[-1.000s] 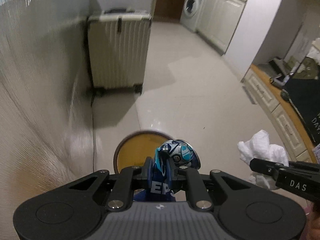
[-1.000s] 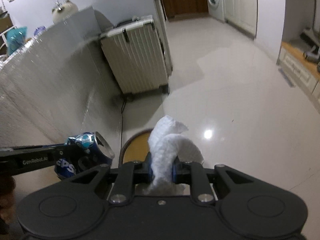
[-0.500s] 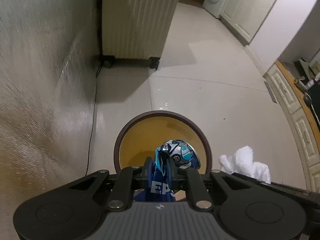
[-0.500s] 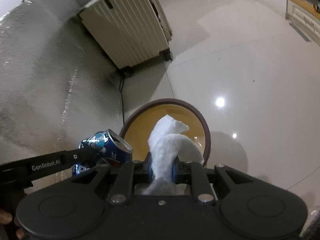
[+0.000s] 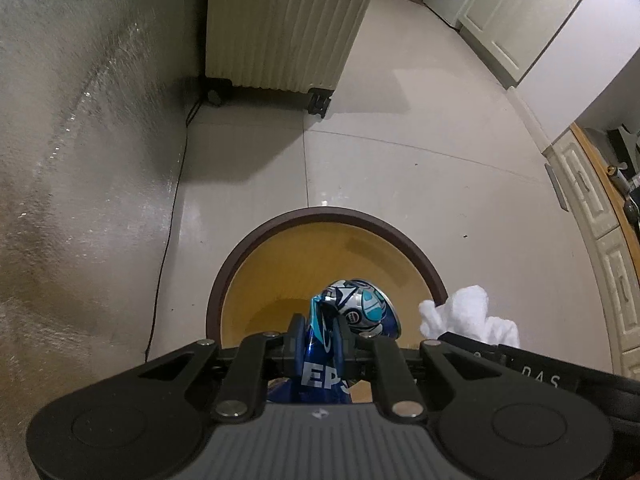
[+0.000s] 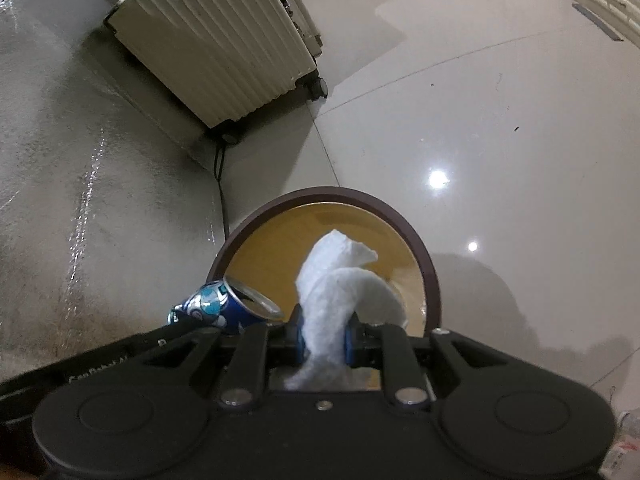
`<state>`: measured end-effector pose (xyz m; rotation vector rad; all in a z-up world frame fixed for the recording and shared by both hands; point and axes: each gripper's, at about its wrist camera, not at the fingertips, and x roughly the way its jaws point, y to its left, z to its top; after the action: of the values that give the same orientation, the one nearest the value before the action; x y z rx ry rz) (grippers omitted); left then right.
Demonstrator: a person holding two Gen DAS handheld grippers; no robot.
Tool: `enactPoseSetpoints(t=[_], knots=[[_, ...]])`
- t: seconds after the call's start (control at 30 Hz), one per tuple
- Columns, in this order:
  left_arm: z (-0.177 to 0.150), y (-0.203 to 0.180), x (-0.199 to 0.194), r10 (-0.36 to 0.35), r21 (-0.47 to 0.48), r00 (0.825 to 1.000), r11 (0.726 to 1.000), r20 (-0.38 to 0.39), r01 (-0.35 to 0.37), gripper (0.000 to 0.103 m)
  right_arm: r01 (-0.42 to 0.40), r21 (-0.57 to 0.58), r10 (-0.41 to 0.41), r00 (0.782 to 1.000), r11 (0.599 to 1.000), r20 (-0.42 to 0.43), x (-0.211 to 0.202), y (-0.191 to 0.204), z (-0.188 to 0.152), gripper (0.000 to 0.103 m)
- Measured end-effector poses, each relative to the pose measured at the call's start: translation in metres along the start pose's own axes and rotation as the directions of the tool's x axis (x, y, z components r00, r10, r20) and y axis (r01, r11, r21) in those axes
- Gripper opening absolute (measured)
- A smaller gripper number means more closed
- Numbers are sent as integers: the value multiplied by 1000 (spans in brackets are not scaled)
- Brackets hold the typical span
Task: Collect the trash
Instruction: 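Open left tool dropping the can while right tool releases the tissue into the wastebasket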
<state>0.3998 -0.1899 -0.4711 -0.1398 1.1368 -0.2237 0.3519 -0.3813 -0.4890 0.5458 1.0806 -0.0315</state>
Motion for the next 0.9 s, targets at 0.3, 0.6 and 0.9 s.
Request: enactPoseSetpoints(t=[0.3, 0.6, 0.9], knots=[[9, 2, 29, 1, 6, 1000, 1000, -13, -1, 16, 26, -44, -28, 999, 999, -47, 30, 3, 3, 23], [4, 11, 35, 22, -10, 997, 1000, -79, -23, 39, 22, -99, -27, 999, 995, -44, 26, 1, 2, 47], [-5, 17, 25, 37, -1, 994, 999, -104, -37, 57, 48, -151, -58, 996, 987, -61, 24, 2, -1, 68]])
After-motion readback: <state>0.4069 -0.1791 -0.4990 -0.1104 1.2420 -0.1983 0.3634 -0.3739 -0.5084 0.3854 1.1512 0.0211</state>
